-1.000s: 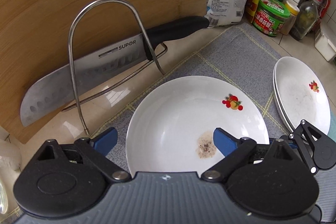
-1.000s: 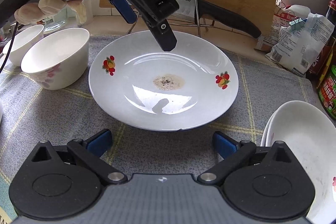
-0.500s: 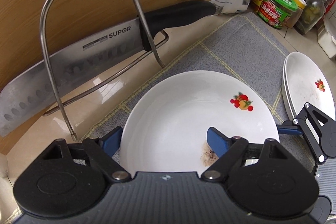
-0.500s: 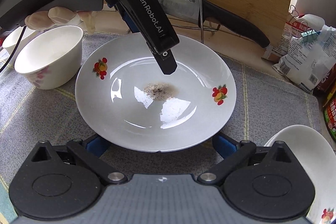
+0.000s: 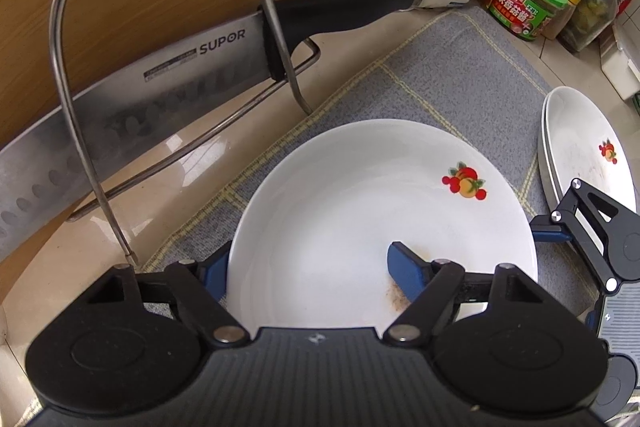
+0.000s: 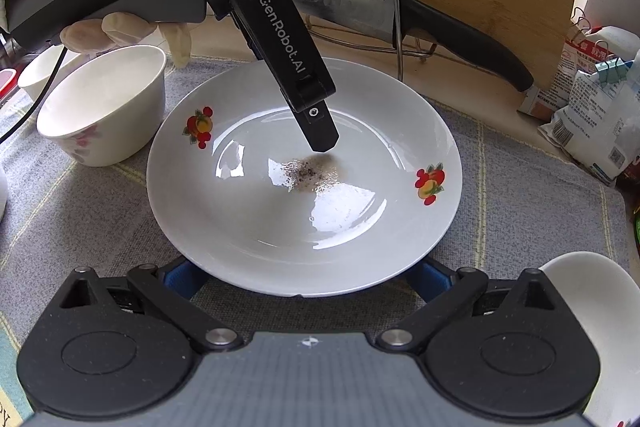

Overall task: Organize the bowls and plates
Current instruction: 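Close the left tool on the plate rim and lift the plate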

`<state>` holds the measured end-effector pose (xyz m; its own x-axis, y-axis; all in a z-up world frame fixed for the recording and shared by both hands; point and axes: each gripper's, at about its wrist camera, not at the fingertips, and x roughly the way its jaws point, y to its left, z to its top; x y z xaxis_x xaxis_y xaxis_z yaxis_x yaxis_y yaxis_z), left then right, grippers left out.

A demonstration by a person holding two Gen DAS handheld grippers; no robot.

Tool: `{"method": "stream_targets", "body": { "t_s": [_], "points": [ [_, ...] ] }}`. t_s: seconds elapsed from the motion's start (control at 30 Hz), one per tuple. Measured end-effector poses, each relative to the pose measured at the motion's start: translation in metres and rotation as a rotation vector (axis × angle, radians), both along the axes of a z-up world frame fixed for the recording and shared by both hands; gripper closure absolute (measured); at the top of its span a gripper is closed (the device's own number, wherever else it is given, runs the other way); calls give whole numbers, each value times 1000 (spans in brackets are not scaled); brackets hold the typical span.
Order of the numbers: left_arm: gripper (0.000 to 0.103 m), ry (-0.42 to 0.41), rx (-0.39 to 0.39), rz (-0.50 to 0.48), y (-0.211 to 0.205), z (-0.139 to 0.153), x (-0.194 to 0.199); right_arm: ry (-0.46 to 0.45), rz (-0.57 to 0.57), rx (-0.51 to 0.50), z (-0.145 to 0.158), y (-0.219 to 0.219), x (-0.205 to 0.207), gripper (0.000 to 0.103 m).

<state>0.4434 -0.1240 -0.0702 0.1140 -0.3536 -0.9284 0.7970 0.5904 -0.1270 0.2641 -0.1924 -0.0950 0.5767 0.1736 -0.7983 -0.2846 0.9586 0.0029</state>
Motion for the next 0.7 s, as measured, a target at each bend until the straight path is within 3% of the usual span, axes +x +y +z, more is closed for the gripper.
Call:
{"method": "stream_targets", "body": {
  "t_s": [0.7],
  "points": [
    [23, -10, 39, -59, -15, -2, 1, -35, 30, -9, 3, 0, -7, 0]
  ]
}}
